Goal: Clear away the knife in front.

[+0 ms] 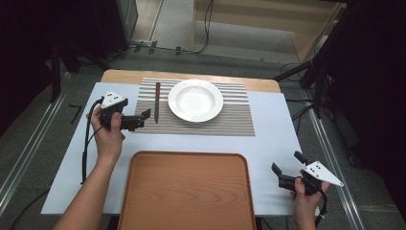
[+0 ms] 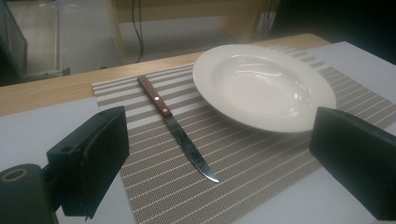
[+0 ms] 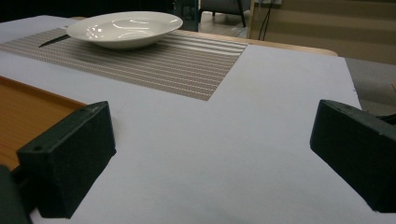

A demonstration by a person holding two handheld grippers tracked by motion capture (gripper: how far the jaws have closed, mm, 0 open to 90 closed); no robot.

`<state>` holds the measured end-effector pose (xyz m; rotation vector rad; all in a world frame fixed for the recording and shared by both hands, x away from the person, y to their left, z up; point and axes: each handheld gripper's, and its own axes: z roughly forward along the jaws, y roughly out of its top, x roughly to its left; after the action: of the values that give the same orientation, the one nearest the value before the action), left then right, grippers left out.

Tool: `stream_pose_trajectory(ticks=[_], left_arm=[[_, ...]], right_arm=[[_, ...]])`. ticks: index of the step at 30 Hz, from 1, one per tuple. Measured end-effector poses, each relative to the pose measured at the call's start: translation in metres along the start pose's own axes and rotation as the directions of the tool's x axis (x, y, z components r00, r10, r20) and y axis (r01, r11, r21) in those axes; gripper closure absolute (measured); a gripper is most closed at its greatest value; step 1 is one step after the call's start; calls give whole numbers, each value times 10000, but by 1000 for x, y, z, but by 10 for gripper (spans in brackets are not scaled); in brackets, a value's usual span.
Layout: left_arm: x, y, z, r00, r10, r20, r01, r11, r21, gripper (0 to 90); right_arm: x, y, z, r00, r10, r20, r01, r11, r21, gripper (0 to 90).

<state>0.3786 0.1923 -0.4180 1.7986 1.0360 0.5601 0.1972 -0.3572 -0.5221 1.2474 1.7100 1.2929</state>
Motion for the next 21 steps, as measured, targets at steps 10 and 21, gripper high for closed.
stream_pose_trajectory(ticks=[10, 21], left_arm=[[6, 11, 25, 9996, -245, -114, 249, 9992, 309, 41], [13, 21, 51, 9966, -778, -266, 795, 9944, 699, 80]], right_arm=[[0, 0, 0, 10000, -6, -22, 6, 10000, -9, 0], [0, 0, 0, 10000, -20, -12, 20, 10000, -2, 0]])
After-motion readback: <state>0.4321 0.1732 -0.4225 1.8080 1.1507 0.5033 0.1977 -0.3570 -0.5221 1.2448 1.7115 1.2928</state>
